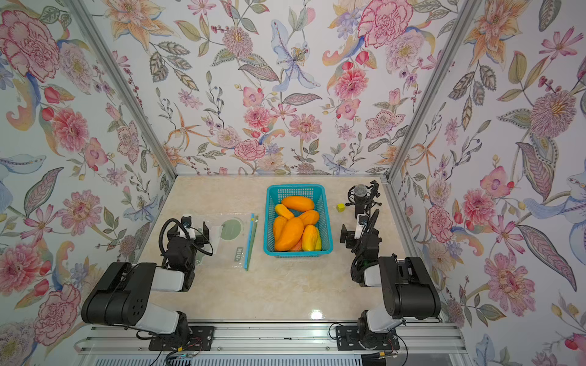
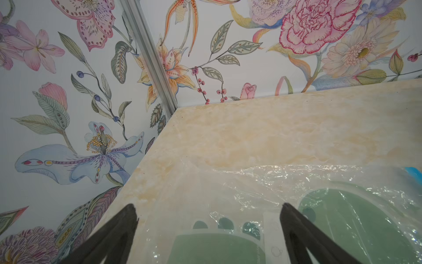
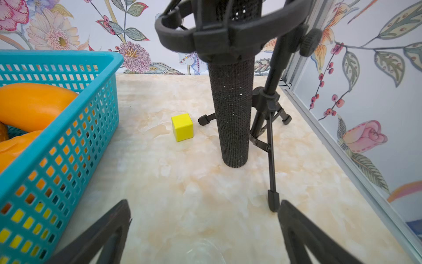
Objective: Place the mango in a zip-top bag and seal the zipper
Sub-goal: Pick up the zipper food storage bag.
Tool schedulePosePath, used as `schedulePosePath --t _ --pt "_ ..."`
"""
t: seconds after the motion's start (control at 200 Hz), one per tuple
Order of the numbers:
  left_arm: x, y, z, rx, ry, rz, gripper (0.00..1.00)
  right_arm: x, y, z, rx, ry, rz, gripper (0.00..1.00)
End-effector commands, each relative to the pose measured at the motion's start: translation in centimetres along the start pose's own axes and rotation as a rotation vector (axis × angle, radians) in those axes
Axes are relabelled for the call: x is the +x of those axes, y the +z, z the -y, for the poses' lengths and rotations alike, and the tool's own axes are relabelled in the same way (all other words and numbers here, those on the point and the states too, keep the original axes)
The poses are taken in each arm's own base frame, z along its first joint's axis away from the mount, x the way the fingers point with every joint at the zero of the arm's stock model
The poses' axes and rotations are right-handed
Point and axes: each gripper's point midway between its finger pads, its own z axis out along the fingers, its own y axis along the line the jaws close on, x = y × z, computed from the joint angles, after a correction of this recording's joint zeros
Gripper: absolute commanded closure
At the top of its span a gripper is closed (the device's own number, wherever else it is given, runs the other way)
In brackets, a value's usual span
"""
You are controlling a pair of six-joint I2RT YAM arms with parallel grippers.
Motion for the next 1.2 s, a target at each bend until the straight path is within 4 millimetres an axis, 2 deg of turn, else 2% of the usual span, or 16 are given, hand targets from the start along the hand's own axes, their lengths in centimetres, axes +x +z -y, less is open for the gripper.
schedulePosePath --t 0.0,0.816,0.886,0.976,1.026,1.151,1.196 --pt "-0.8 0.3 -0.1 0.005 -0.004 0.024 0.01 -0.7 0.2 0.0 0.001 -0.009 0.019 0.0" --pt "-0.8 0.3 -0.1 0.014 -0.011 0.026 0.01 -1.0 0.2 0.0 0.002 -0.01 0.017 0.0" --pt "-1.1 0.8 0.1 0.03 0.0 -0.001 0.01 -1.8 0.0 0.2 0.012 -0.01 0.005 0.0" --pt "-1.1 3.1 0.6 0.049 0.013 -0.142 0.01 -2.7 0.0 0.6 0.029 0.026 -0.057 0.0" --pt "-1.8 4.1 0.9 0.063 0.012 -0.175 0.01 -3.4 -0.3 0.6 0.025 0.045 -0.069 0.0" --pt "-3.4 3.8 0.6 0.058 -0.013 -0.152 0.01 -5.4 -1.7 0.6 0.021 0.088 -0.039 0.0" --pt "-4.5 3.6 0.7 0.07 -0.043 -0.137 0.01 -6.8 -2.3 0.5 0.012 0.104 -0.023 0.0"
